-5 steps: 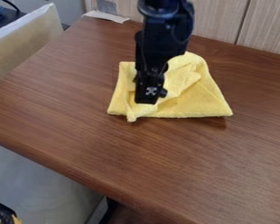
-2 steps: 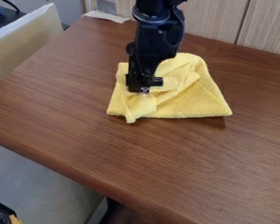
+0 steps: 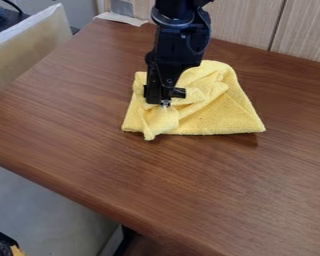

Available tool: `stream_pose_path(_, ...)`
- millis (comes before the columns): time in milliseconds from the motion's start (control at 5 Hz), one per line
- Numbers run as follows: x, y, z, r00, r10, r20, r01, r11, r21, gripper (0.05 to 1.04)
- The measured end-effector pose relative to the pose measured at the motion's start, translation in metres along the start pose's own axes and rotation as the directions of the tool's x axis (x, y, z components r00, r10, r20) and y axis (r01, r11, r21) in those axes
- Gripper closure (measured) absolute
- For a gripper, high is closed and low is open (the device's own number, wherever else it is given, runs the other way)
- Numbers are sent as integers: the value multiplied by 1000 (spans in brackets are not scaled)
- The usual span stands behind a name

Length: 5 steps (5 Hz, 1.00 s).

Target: Move the cloth from left to right

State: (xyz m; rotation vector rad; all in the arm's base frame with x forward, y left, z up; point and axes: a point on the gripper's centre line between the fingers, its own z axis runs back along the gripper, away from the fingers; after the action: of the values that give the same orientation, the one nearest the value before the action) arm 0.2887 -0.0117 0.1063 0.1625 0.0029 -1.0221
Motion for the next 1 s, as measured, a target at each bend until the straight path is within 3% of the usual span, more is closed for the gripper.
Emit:
stream_pose_path(200, 5, 12, 14, 999, 22, 41, -23, 999, 24, 1006)
stream_pose_path(400, 6, 39, 39, 989, 93, 114, -100, 994, 55, 1006)
stream_pose_path(600, 6, 76, 47, 975, 159, 155, -171, 983, 65, 1006)
stream_pose_path(1000, -17, 135, 13, 953, 288, 97, -292, 956, 32, 1006)
